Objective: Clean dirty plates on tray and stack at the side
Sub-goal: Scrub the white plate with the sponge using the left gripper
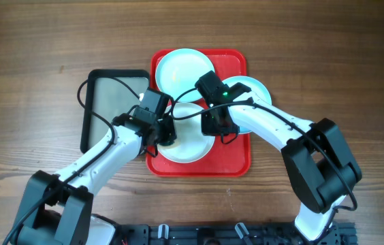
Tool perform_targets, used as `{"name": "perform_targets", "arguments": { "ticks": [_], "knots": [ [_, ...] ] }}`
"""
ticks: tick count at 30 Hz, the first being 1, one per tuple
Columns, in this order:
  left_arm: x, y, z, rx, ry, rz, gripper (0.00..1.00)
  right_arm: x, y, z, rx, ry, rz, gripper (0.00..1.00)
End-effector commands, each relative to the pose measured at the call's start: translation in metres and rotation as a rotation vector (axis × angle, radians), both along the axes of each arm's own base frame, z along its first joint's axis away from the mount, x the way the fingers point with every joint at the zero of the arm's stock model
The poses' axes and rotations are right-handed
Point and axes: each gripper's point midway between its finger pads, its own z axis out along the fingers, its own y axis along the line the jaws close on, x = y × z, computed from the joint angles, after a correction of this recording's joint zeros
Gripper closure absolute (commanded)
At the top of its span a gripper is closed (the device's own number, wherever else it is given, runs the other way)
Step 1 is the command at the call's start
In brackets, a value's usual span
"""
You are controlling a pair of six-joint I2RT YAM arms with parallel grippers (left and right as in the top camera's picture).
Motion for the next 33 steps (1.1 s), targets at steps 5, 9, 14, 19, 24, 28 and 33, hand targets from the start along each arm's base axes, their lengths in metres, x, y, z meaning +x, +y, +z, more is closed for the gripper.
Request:
{"name": "perform_targets", "arguments": {
  "ticks": [5,9,14,19,24,28,33],
  "knots": [
    [0.001,0.002,-0.009,0.025,0.009,0.018,0.96,0.006,-0.005,-0.004,-0.038,-0.018,-0.026,0.96],
    [-0.004,0.004,-0.031,0.052,0.066,0.017,0.96,0.006,-0.005,-0.004,-0.038,-0.018,-0.026,0.96],
    [-0.007,0.005,-0.048,0.062,0.110,0.021,0.96,0.006,-0.005,-0.004,-0.038,-0.018,-0.026,0.96],
    [-0.005,0.003,-0.048,0.058,0.100,0.021,0.96,0.006,-0.005,-0.004,-0.038,-0.018,-0.026,0.96],
    [-0.003,0.003,-0.047,0.055,0.094,0.021,0.96,0.006,-0.005,-0.004,-0.038,-0.018,-0.026,0.96],
    [-0.004,0.002,-0.047,0.052,0.096,0.020,0.96,0.006,-0.005,-0.004,-0.038,-0.017,-0.026,0.96],
    [-0.003,0.002,-0.048,0.052,0.096,0.021,0.96,0.006,-0.005,-0.004,-0.037,-0.018,-0.026,0.95]
  ]
}}
